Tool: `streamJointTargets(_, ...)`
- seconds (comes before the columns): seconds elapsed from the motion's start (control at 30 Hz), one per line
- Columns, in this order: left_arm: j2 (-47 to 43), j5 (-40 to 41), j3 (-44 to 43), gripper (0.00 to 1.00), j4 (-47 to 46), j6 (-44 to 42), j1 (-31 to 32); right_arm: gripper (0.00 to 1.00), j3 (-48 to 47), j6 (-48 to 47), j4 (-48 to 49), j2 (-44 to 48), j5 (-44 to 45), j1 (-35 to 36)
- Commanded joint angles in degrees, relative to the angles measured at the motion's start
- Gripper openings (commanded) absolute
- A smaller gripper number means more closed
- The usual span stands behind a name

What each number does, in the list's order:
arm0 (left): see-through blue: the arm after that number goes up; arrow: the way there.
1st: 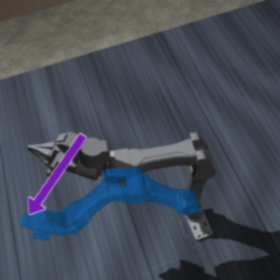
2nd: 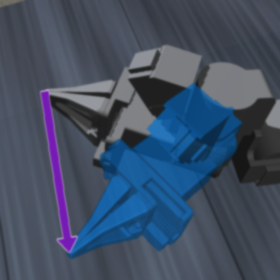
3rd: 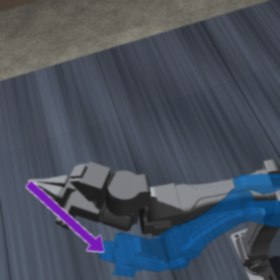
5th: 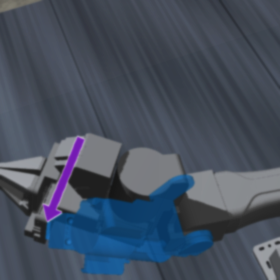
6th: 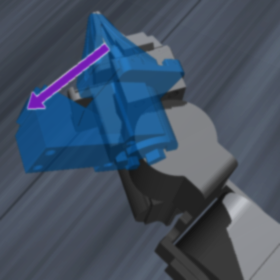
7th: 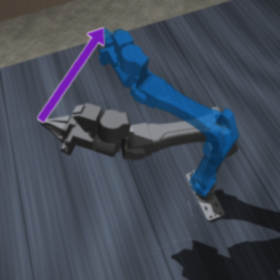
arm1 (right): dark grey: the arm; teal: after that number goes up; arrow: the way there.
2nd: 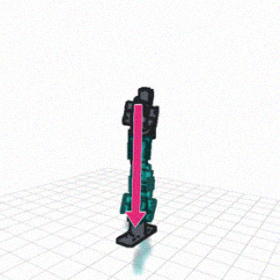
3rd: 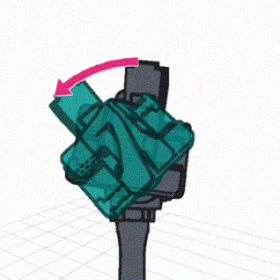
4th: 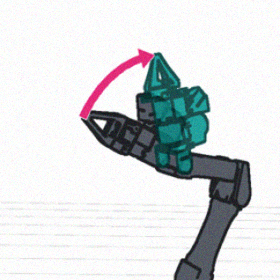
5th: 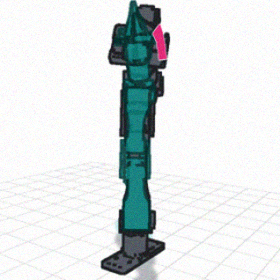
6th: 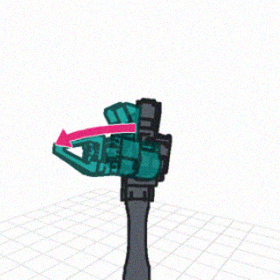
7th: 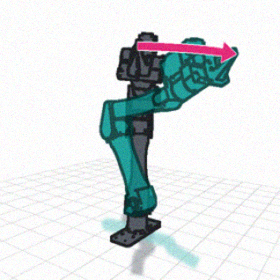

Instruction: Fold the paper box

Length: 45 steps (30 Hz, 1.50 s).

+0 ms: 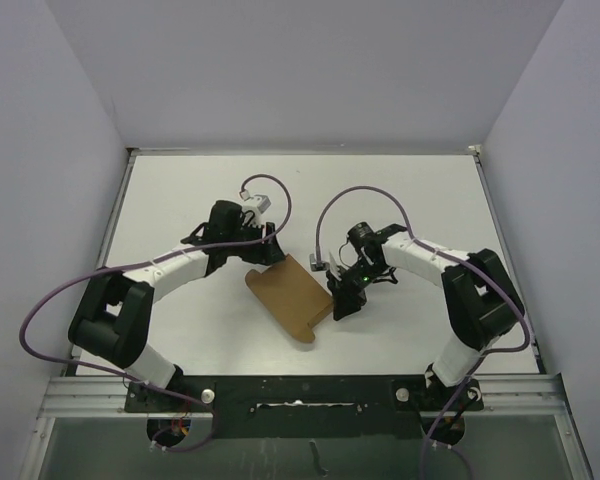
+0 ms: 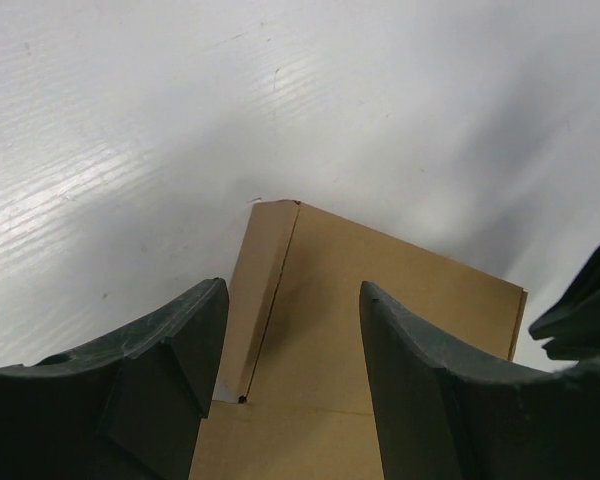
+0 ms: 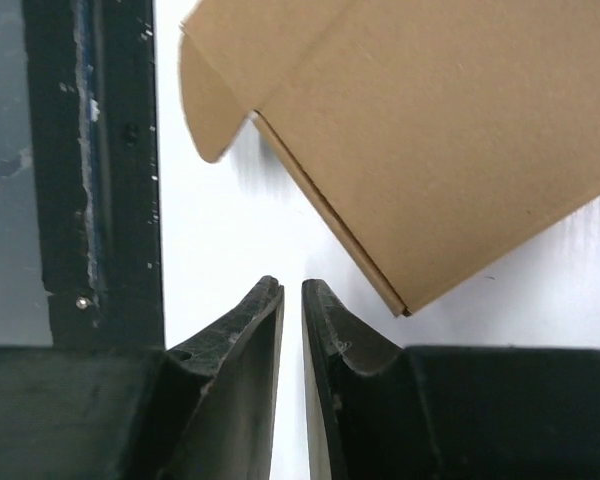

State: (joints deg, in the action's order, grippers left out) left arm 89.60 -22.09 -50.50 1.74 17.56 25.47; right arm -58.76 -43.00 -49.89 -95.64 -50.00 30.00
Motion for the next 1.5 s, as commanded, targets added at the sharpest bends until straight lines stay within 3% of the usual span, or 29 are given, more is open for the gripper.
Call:
streamJointTargets(0.0,1.39,-4.34,0.63,0.53,-5.02,0.83,-0.32,0.17,-1.44,-0.32,1.71,-2.52,4.98,0.93)
streamJointTargets(0.27,0.14,-3.31,5.21,0.50,-1.82,4.99,-0.25,0.17,-7.27,5.48,4.10,-7.35,9.92,-0.24)
streamJointTargets(0.4,-2.16,-4.71,7.81,0.49,-1.15,8.09,0.22,0.18,-10.79,8.10,6.00,-8.32,10.22,-4.41)
streamJointTargets(0.7,-2.67,-5.85,8.67,0.52,-2.45,15.87,7.03,0.26,-22.26,11.08,5.56,-14.44,6.39,-12.72)
streamJointTargets(0.93,-8.97,1.57,9.70,0.54,0.87,16.35,7.03,0.35,-19.46,4.97,4.33,-6.89,2.88,-20.54)
streamJointTargets(1.03,-15.62,4.91,13.34,0.55,-1.17,17.32,7.03,0.53,-15.11,-4.38,2.47,-0.79,-4.95,-21.12)
streamJointTargets(1.13,-22.97,5.91,20.13,0.57,-8.25,20.42,6.87,0.82,-6.56,-22.05,1.70,7.87,-13.27,-18.99)
streamJointTargets(1.17,-25.17,6.31,22.70,0.62,-10.86,21.91,6.77,0.94,-3.11,-30.56,1.64,11.18,-14.99,-17.81)
streamJointTargets(1.2,-27.47,6.82,25.36,0.65,-14.07,23.98,6.72,0.99,0.85,-37.48,2.83,13.92,-15.81,-16.52)
streamJointTargets(1.23,-28.71,7.33,27.66,0.68,-17.30,26.42,6.58,0.98,4.41,-40.29,6.39,16.54,-15.72,-15.31)
streamJointTargets(1.33,-30.57,7.96,32.44,0.73,-23.32,30.40,6.11,1.00,4.40,-35.43,10.89,15.27,-16.56,-13.87)
streamJointTargets(1.37,-30.62,7.72,33.22,0.74,-24.31,31.25,5.77,0.94,2.45,-29.92,12.98,13.37,-16.01,-13.96)
streamJointTargets(1.47,-29.65,6.90,34.02,0.74,-26.35,33.30,4.93,0.85,-0.44,1.09,26.74,7.64,-10.55,-14.80)
